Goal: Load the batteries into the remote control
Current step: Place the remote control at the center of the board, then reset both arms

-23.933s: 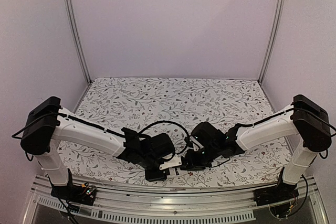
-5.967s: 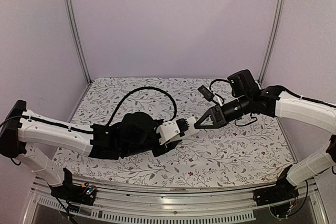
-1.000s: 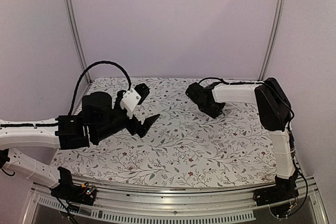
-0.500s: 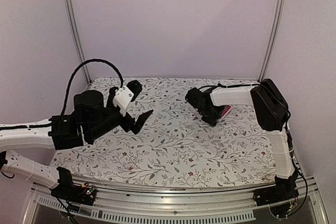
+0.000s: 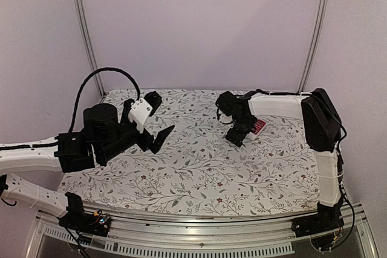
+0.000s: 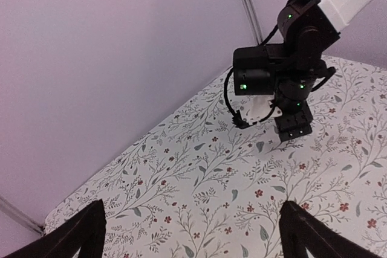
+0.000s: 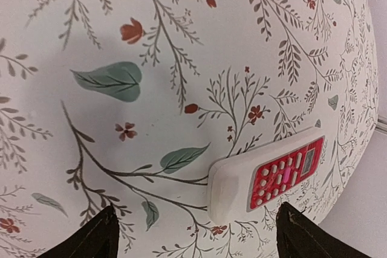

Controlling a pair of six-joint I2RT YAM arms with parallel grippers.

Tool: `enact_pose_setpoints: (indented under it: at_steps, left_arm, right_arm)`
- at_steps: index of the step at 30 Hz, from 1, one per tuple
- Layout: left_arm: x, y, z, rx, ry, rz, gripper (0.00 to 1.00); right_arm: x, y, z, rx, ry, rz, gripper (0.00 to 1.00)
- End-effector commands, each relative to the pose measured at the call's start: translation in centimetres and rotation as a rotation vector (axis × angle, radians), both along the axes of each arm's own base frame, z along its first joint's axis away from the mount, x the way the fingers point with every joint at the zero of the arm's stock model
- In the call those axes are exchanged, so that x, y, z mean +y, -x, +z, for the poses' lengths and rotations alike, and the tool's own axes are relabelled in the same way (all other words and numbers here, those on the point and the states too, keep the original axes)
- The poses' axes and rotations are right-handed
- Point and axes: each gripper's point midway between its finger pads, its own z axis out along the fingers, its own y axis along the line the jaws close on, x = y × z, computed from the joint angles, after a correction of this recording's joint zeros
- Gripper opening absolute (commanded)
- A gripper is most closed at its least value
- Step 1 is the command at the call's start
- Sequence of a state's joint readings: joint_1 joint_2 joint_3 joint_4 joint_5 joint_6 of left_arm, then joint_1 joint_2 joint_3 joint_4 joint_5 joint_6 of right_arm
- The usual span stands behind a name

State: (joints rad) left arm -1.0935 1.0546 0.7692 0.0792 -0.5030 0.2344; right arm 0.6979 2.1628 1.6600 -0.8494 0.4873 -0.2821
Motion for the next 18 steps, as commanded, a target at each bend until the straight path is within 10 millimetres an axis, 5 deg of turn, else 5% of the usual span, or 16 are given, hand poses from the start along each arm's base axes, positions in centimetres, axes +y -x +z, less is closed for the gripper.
enact_pose_setpoints:
  at_steps: [1,3,7,12,15,18]
  left_arm:
    - [1.1,-0.9,-1.1,0.041,0.007,0.043,1.0]
    - [1.5,-1.7,-1.7,0.08,0.037,0.074,1.0]
    - [2.9,-4.1,-3.4,0.159,0.089,0.153,1.0]
    - [7.0,-7.9,-5.2,0.245,0.177,0.316,0.99]
    - [10.6,-9.9,-6.3,0.278,0.256,0.43,1.0]
    - [14.3,-11.0,-6.9,0.249,0.337,0.543,1.0]
  right_arm:
    - [3.3,-0.5,7.3,-0.065,-0.415,-0.008,0.9]
    - [2.5,-1.6,11.4,-0.162,-0.622,-0.057,0.92]
    - [-3.8,-3.0,14.1,-0.252,-0.891,-0.251,0.99]
    - [-14.7,-2.6,14.2,-0.396,-1.167,-0.509,0.99]
    - [-21.3,-0.7,12.9,-0.512,-1.264,-0.655,0.99]
    - [-24.5,0.8,12.6,-0.614,-1.282,-0.691,0.99]
